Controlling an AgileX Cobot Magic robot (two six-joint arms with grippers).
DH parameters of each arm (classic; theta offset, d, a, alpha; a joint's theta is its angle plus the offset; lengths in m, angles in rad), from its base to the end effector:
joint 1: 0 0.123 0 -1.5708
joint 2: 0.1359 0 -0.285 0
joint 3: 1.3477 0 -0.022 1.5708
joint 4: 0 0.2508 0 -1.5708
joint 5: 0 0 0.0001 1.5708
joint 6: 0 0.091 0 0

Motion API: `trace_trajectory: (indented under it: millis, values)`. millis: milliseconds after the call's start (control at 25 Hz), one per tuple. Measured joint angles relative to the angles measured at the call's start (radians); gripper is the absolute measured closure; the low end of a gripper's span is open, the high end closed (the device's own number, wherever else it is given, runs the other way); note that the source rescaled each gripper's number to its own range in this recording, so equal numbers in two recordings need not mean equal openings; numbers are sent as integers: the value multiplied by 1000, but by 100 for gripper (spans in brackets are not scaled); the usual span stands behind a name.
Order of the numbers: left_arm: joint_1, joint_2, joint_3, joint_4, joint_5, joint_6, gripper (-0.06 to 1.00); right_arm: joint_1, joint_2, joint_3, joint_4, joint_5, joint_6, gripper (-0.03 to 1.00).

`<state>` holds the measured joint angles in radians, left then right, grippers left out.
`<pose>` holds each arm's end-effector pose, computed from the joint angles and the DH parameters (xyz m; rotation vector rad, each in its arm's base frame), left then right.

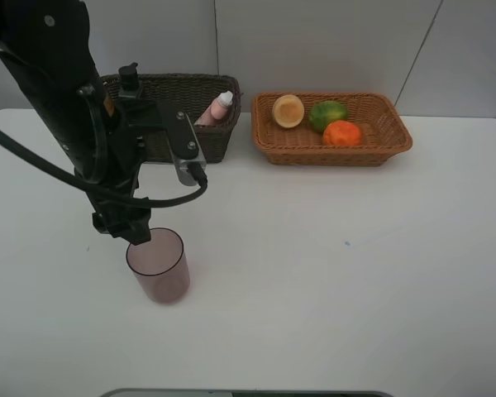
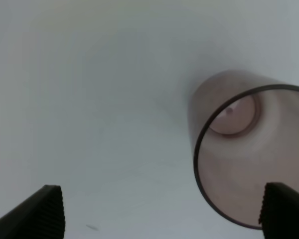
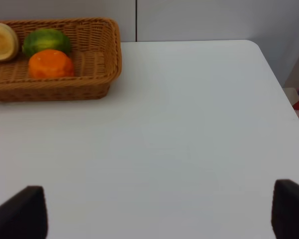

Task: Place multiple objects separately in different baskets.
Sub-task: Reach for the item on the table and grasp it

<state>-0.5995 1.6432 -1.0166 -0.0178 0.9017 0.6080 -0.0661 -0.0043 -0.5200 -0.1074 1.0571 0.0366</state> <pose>0.2446 -0.1687 0.2017 1.6973 2.4880 -0.0213 -0.0085 -0.0080 0.2835 0.1097 2.0119 -0.1466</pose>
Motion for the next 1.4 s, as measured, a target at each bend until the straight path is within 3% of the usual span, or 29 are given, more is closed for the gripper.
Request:
trace_trajectory:
  millis: [280, 1400]
  values:
    - [0, 42, 0, 0, -88, 0, -6, 0, 0, 0, 0, 0, 0, -3]
    - [-11, 229, 37, -74, -215, 0, -6, 0, 0, 0, 0, 0, 0, -3]
